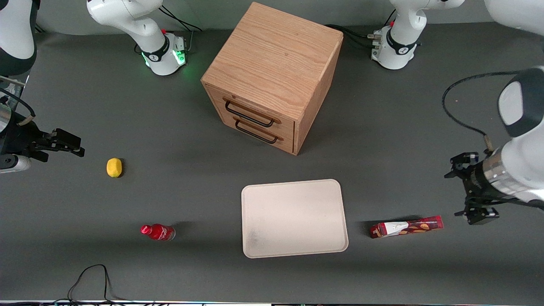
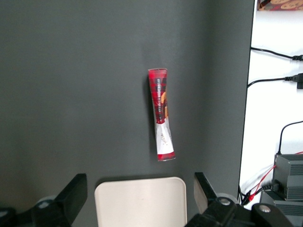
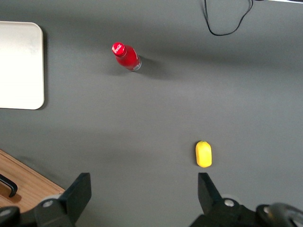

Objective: Place red cookie box on tray
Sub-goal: 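Lower the open left gripper over the box and close on it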

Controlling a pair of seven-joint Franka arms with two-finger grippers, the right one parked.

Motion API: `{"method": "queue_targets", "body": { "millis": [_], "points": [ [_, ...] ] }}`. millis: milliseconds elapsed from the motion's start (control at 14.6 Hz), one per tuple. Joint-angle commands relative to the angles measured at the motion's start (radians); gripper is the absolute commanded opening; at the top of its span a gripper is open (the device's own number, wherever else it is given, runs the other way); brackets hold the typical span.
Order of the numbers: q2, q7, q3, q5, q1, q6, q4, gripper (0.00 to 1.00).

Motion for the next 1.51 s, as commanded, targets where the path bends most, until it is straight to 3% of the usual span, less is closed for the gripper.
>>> {"method": "queue_targets", "body": {
  "millis": [0,205,753,1438],
  "points": [
    [-0.010,-0.060,0.007,0.020,-0.020,0.126,-0.131,1.00],
    [0.030,-0.174,0.008,0.026,-0.020,0.267,-0.204,1.00],
    [0.185,-0.174,0.008,0.071,-0.023,0.482,-0.213,1.00],
    [0.291,-0.171,0.011,0.106,-0.020,0.588,-0.224,1.00]
  ]
}}
